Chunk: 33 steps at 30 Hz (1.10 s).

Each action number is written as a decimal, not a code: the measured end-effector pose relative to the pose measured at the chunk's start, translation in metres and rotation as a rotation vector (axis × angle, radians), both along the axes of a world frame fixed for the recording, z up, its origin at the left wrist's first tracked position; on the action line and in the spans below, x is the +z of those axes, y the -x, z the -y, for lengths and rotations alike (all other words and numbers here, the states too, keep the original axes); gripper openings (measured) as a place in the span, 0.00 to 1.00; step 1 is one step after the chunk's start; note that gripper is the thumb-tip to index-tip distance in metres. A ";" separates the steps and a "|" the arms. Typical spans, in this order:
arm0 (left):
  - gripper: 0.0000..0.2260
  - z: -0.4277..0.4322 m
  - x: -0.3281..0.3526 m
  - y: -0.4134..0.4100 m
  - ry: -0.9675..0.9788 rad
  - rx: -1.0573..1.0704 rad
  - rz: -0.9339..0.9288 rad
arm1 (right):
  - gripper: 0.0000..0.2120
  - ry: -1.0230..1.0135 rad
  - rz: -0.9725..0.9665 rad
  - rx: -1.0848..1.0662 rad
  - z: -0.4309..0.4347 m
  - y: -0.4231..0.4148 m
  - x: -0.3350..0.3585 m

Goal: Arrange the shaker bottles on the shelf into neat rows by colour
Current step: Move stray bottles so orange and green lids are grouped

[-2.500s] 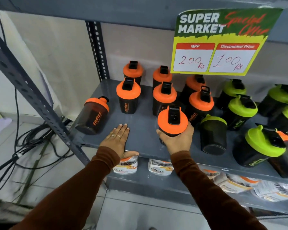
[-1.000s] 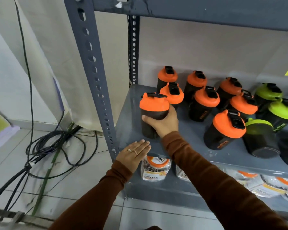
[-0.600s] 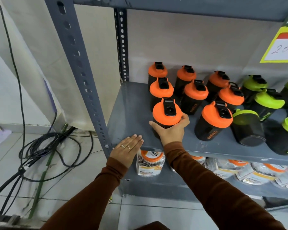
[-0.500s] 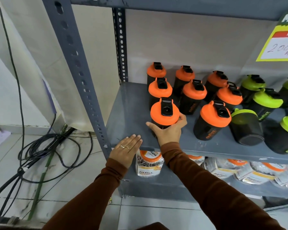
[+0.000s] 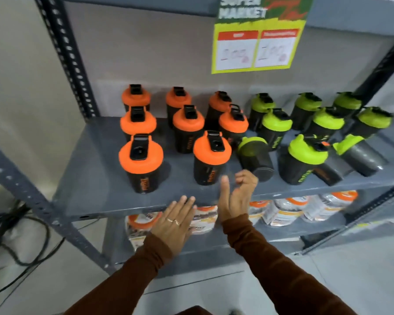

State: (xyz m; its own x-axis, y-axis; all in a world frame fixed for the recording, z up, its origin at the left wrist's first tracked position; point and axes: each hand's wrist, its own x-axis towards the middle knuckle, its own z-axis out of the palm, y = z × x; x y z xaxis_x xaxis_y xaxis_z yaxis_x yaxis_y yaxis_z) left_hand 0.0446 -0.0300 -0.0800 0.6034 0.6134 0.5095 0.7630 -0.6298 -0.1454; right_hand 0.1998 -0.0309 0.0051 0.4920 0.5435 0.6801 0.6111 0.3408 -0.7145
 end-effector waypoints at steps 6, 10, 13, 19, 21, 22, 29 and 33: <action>0.23 -0.021 0.026 -0.106 0.125 -0.071 -0.061 | 0.24 0.316 0.205 -0.186 -0.045 -0.102 0.041; 0.26 -0.026 0.034 -0.139 0.259 0.043 -0.077 | 0.46 0.907 0.108 -0.011 -0.081 -0.117 0.054; 0.26 -0.025 0.039 -0.147 0.319 0.141 -0.006 | 0.56 1.106 -0.083 0.105 -0.096 -0.122 0.048; 0.26 -0.021 0.041 -0.152 0.359 0.236 -0.008 | 0.51 0.898 -0.009 0.169 -0.073 -0.136 0.044; 0.31 -0.020 0.043 -0.153 0.358 0.266 -0.014 | 0.50 0.755 0.062 0.208 -0.055 -0.137 0.049; 0.32 -0.020 0.044 -0.154 0.352 0.275 -0.016 | 0.49 0.671 0.076 0.230 -0.046 -0.138 0.052; 0.33 -0.011 0.048 -0.165 0.375 0.336 0.019 | 0.48 0.157 -0.038 0.364 0.006 -0.173 0.107; 0.35 -0.017 0.047 -0.184 0.430 0.372 -0.003 | 0.48 0.004 -0.093 0.160 -0.001 -0.228 0.132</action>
